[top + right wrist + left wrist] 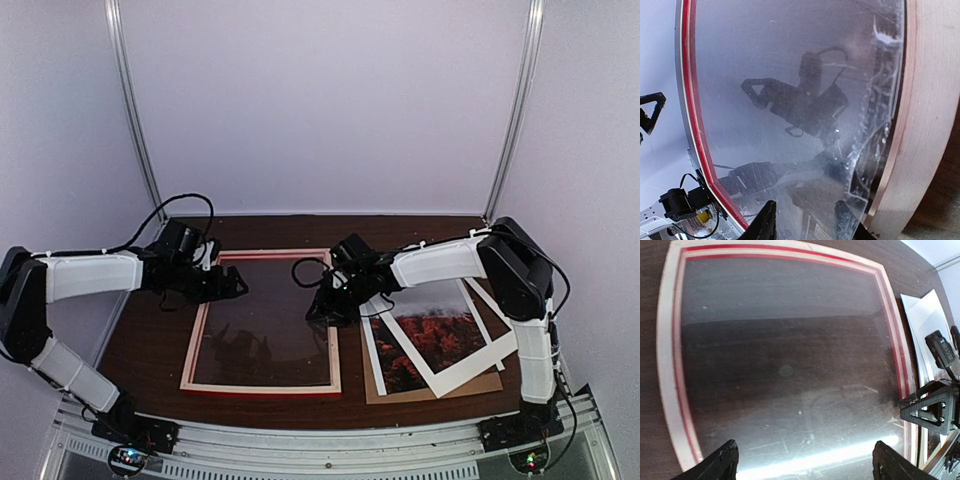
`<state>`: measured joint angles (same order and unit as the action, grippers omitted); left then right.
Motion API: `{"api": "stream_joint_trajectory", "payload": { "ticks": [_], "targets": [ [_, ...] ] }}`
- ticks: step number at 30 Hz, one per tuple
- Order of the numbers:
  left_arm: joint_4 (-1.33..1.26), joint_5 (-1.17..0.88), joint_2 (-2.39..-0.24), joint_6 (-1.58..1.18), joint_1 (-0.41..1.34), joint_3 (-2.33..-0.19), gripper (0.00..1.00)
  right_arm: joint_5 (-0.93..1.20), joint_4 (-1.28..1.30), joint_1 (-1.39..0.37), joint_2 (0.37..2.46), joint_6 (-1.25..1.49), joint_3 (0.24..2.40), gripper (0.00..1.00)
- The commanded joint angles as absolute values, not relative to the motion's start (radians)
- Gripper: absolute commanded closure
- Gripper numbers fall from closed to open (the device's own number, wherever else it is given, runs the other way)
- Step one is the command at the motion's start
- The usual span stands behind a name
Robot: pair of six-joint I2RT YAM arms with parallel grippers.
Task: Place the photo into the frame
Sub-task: Place the glass panel at the frame body.
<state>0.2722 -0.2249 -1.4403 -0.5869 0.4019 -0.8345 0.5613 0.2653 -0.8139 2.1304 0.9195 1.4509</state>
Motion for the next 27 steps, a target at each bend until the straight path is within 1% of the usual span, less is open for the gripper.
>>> {"api": "stream_joint_trajectory", "payload": {
  "ticks": [1,8,14,22,27],
  "targets": [
    [0.146,-0.266,-1.508,-0.676,0.484,-0.839,0.07,0.530,0.262,-0.823,2.140,0.906,1.464,0.60],
    [0.014,-0.298,-1.624,-0.777,0.592,-0.851,0.07,0.529,0.252,-0.824,2.137,0.906,1.453,0.60],
    [-0.024,-0.305,-1.695,-0.809,0.616,-0.864,0.08,0.529,0.249,-0.822,2.130,0.907,1.451,0.60],
    [-0.007,-0.281,-1.699,-0.817,0.617,-0.840,0.08,0.519,0.268,-0.822,2.118,0.892,1.451,0.60],
    [-0.005,-0.274,-1.691,-0.815,0.617,-0.820,0.08,0.477,0.310,-0.820,2.092,0.861,1.455,0.60]
  ]
}}
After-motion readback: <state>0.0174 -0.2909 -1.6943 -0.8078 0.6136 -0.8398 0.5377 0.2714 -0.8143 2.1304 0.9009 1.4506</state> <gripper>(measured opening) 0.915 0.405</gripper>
